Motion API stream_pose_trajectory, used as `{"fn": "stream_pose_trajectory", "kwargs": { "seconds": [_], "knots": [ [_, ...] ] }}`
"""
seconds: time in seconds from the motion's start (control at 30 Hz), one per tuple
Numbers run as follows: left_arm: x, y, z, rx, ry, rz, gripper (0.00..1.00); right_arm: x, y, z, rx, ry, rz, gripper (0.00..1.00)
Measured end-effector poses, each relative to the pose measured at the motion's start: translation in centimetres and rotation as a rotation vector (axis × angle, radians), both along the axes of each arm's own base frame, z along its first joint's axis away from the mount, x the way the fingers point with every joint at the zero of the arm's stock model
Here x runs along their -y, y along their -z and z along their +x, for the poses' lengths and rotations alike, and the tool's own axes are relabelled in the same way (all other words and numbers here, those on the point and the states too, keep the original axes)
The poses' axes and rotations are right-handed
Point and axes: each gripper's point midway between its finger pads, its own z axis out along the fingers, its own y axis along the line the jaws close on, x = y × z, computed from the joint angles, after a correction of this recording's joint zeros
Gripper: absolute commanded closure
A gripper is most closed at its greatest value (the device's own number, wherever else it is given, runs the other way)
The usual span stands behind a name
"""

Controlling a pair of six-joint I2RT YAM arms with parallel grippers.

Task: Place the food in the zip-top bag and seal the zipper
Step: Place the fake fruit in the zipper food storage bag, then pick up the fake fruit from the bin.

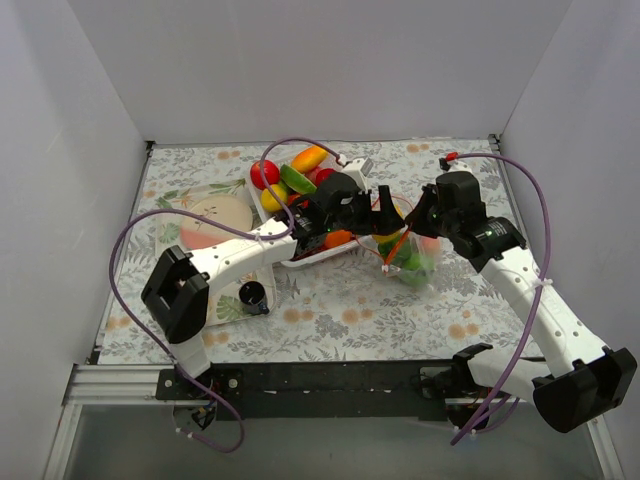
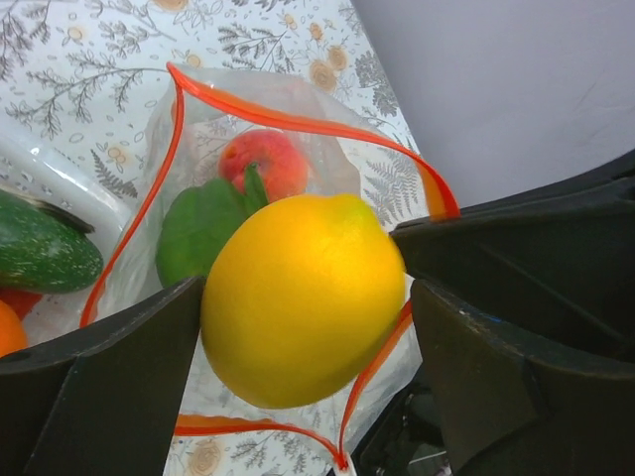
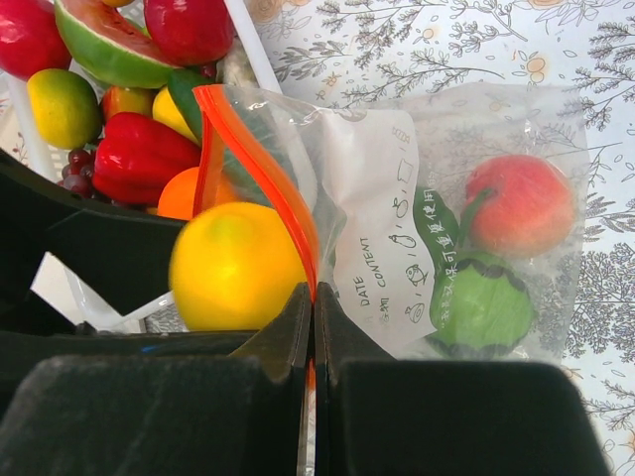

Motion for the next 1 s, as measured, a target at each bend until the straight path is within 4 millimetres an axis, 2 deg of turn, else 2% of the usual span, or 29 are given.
{"fn": "stream_pose_trajectory", "kwargs": {
  "seconds": [0.13, 0.27, 0.37, 0.47, 0.53, 0.67, 0.77, 0.83, 0.9, 1.0],
  "knots": [
    [0.4, 1.0, -0.1, -0.013, -0.004, 0.014, 0.02, 0.1, 0.0, 0.0, 0.001, 0.005, -0.003, 0.99],
    [0.5, 0.6, 0.1, 0.003, -0.008, 0.008, 0.02, 0.2, 0.0, 0.0, 0.001, 0.008, -0.006, 0.99],
    [0.4, 0.4, 0.1, 0.010, -0.009, 0.006, 0.05, 0.2, 0.0, 0.0, 0.001, 0.008, -0.006, 0.99],
    [0.0, -0.8, 0.0, 0.034, -0.015, -0.002, 0.10, 0.2, 0.0, 0.0, 0.001, 0.007, -0.005, 0.99],
    [-1.1, -2.2, 0.0, 0.073, -0.042, 0.006, 0.12, 0.2, 0.0, 0.0, 0.001, 0.007, -0.005, 0.99],
    [-5.2, -6.3, 1.0, 0.162, -0.132, 0.010, 0.19, 0.2, -0.1, -0.1, 0.004, 0.005, -0.007, 0.99],
    [-10.7, -8.6, 4.5, 0.219, -0.284, 0.036, 0.20, 0.3, -0.3, -0.2, 0.009, 0.004, -0.005, 0.99],
    [-14.8, -9.0, 7.7, 0.246, -0.413, 0.090, 0.20, 0.3, -0.4, -0.3, 0.012, 0.002, -0.003, 0.99],
    [-18.1, -8.6, 10.6, 0.255, -0.523, 0.161, 0.19, 0.3, -0.5, -0.3, 0.014, -0.001, -0.004, 0.99],
    [-21.6, -7.1, 14.4, 0.257, -0.639, 0.283, 0.13, 0.3, -0.5, -0.4, 0.017, -0.003, -0.006, 0.99]
  ]
}}
